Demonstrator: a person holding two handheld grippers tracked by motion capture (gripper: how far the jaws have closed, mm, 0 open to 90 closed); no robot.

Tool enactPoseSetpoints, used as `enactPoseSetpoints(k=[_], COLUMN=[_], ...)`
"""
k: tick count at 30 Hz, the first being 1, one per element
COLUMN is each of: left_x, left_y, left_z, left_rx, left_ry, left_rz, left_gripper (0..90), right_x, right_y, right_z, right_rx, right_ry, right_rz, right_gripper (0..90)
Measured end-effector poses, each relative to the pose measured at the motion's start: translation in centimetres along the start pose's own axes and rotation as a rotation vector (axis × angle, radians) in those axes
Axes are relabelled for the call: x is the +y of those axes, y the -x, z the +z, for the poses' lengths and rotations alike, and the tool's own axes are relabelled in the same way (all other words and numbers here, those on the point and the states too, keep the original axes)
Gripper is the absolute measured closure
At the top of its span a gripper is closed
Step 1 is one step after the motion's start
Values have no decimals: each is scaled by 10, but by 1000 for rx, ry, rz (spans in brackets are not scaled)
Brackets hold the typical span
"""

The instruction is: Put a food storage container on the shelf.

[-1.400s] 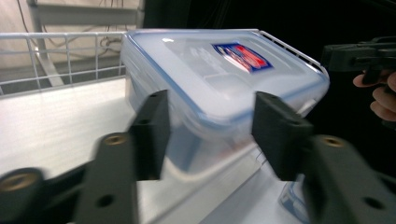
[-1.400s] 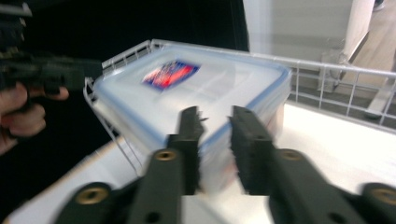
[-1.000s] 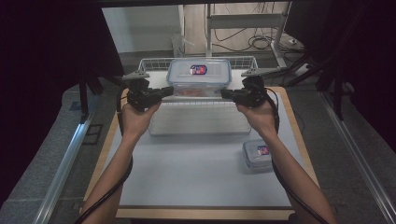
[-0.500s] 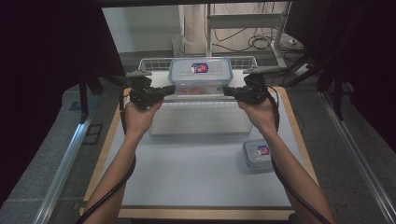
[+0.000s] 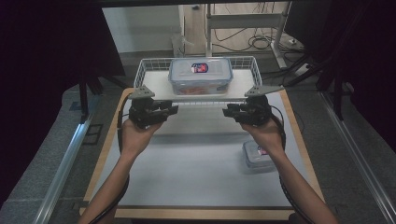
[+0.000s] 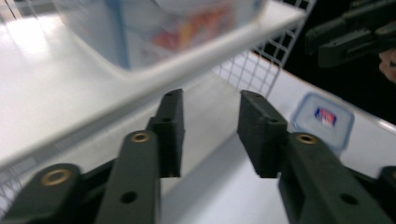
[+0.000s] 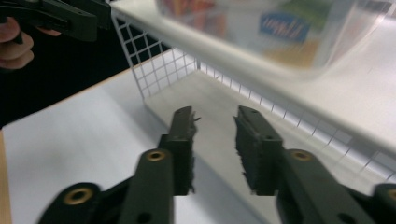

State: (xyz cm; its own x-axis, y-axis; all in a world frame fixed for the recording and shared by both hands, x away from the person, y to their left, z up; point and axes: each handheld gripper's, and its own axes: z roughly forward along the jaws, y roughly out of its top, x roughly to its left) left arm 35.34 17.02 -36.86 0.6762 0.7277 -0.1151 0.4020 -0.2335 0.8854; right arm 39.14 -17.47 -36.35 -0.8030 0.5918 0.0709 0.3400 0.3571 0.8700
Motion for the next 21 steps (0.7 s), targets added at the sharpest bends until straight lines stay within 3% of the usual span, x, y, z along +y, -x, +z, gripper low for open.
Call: enactPoseSetpoints(k=[6, 17, 21], left_x=[-26, -77, -100], left_y=[19, 51, 60], left_z=[-2, -4, -6], left_rx=[-28, 14, 10], left_ry=[-31, -51, -52], left_rz=[33, 77, 57], left_gripper=[422, 180, 115], right_x=[-26, -70, -84], right_y=[-17, -34, -39], right_z=[-6, -17, -20], right_rx=[-8, -32, -42], right_ry=[-14, -40, -38], right_rz=[-38, -83, -83], right_gripper=[476, 263, 201])
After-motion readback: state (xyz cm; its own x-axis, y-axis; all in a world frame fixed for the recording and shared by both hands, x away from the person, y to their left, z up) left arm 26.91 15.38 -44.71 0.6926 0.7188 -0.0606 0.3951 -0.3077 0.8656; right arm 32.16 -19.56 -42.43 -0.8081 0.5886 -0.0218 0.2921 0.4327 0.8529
